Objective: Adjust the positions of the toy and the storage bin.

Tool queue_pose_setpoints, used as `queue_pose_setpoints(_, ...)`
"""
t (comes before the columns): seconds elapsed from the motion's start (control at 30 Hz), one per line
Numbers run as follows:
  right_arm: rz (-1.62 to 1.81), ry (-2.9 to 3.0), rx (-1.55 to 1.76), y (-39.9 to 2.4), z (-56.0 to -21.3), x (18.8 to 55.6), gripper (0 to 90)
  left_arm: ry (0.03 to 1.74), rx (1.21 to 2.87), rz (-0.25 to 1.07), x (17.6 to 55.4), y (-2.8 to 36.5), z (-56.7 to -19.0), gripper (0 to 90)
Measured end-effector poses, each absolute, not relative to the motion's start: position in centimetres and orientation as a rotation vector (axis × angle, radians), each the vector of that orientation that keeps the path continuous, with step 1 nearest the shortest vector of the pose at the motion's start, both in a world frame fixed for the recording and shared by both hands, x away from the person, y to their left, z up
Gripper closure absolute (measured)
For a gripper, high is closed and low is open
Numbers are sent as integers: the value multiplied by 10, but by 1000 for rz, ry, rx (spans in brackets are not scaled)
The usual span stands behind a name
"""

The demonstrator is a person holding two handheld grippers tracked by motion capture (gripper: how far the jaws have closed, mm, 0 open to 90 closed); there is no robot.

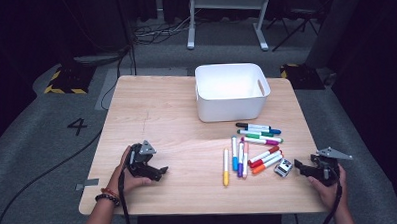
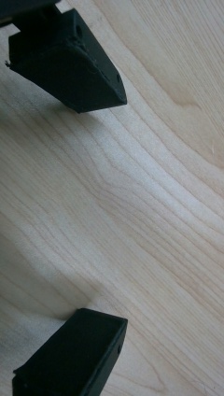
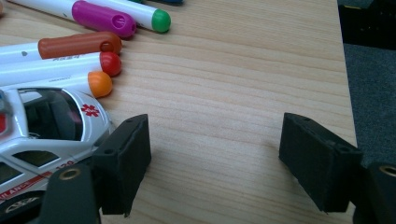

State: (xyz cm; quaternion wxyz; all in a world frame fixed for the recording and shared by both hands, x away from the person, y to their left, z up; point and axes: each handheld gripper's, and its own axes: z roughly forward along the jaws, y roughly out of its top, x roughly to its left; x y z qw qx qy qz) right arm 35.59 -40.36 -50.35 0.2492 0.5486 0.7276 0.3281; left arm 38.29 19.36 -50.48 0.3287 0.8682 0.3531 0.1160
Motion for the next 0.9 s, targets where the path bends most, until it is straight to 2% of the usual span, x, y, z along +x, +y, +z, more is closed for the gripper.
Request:
queue_pose_setpoints(0.33, 891, 1984, 1487, -404, -504, 356, 250, 870, 2329, 270, 391, 190, -499, 12)
queue_pose_setpoints(0.37, 891, 1985, 1486, -404, -504, 356, 250, 855, 2318, 236, 392, 189, -498, 128)
queue_pose_setpoints(0.43, 892, 1986, 1484, -403, -504, 356, 250, 827, 2311, 225, 395, 190, -495, 213)
queue_pose_setpoints(0.47, 894, 1989, 1486, -403, -504, 355, 249, 795, 2285, 183, 400, 189, -492, 198)
queue_pose_setpoints(0.53, 893, 1989, 1485, -403, -504, 355, 249, 797, 2256, 180, 406, 187, -487, 187)
queue_pose_setpoints(0.67, 892, 1988, 1487, -403, -504, 355, 246, 746, 2261, 233, 426, 173, -467, 209)
queue_pose_setpoints(0.73, 893, 1988, 1490, -403, -504, 354, 243, 734, 2248, 197, 435, 168, -458, 223)
queue_pose_setpoints(0.9, 894, 1992, 1488, -403, -504, 354, 239, 693, 2217, 280, 459, 152, -429, 232)
